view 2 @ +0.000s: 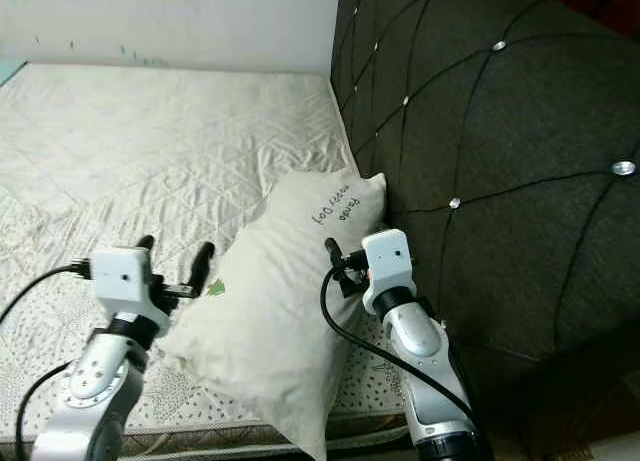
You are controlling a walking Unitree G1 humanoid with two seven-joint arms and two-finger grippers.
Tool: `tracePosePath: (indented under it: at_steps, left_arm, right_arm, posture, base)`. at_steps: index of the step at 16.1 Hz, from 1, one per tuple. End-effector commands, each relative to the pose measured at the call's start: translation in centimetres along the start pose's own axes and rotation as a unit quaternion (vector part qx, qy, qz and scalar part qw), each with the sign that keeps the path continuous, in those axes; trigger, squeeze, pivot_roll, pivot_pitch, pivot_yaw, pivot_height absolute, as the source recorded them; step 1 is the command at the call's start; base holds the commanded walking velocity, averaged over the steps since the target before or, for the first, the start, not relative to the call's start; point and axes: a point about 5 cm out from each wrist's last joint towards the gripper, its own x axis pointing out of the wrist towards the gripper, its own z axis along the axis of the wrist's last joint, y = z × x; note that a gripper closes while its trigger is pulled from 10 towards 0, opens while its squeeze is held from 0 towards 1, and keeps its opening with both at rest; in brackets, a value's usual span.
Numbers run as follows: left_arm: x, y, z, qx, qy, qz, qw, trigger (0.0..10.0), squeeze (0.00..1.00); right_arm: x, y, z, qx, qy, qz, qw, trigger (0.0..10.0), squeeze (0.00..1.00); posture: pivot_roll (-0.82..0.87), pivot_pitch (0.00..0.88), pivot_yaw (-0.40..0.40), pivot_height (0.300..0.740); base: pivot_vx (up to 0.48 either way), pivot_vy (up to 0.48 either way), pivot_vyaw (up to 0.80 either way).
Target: Clean up the room
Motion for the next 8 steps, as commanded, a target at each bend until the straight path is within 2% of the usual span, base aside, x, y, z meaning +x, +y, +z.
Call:
tracePosePath:
  at_steps: [1, 8]
  left_arm:
    - [-0.4, 0.22, 0.11, -0.007, 0.003, 0.011, 1.0, 10.0, 0.0]
    - [-0.61, 0.35, 0.3, -0.016, 0.006, 0.023, 1.0, 10.0, 0.0]
  right_arm:
    - [-0.42, -0.24, -0.02, 0.006, 0.005, 0.004, 1.0, 10.0, 0.0]
    - [-0.68, -0.2, 0.04, 0.013, 0.011, 0.018, 1.0, 10.0, 0.0]
  posture:
    - [-0.01, 0.153, -0.11, 0.735]
    - [-0.02, 0.174, -0.113, 0.675]
  base:
    - [0.0, 0.0, 0.0]
    - [0.0, 0.0, 0.0]
